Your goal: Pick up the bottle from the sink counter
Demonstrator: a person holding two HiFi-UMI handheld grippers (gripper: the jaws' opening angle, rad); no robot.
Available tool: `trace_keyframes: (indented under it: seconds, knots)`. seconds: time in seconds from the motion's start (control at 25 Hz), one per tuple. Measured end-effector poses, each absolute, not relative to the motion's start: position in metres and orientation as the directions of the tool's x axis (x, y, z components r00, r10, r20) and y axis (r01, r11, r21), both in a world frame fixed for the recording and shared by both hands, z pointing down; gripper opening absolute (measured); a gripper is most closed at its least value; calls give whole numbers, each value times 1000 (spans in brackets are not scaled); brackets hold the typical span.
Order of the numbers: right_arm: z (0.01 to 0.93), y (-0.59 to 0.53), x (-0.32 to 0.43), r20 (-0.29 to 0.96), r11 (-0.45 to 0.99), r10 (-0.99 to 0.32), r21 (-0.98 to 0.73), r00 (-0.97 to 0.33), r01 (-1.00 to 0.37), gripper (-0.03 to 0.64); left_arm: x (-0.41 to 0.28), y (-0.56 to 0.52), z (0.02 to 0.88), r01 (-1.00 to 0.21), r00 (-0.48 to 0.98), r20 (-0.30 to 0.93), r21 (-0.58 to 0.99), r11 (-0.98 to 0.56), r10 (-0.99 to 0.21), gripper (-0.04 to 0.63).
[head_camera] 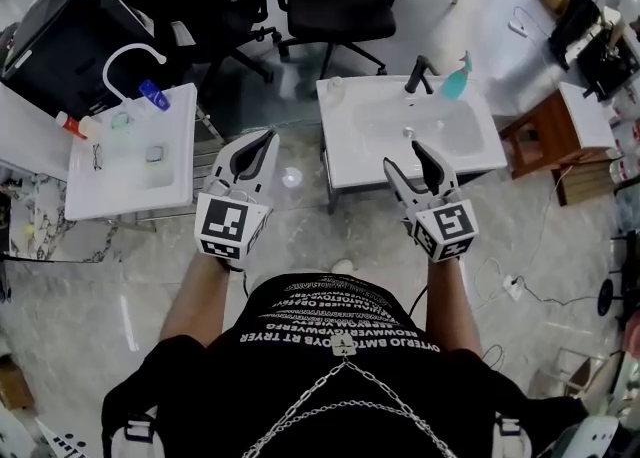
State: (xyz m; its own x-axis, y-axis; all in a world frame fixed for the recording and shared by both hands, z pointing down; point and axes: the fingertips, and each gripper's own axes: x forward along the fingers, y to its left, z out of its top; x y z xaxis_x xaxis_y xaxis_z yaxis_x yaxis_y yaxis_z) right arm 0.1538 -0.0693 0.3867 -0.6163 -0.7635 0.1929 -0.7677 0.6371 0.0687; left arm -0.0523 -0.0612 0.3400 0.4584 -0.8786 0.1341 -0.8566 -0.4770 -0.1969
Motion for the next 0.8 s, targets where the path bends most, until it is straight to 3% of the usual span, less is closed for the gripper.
trace_keyframes:
  seconds: [0.48, 0.8]
  knots:
    - [412, -110, 175, 215, 706, -690, -10, -691, -708, 285, -30, -70, 367, -889, 377, 206, -193, -415, -903, 5]
    - [407, -136, 166, 226, 709, -698, 85, -680, -700, 296, -41, -100, 365, -882, 388, 205, -200, -427, -899, 5]
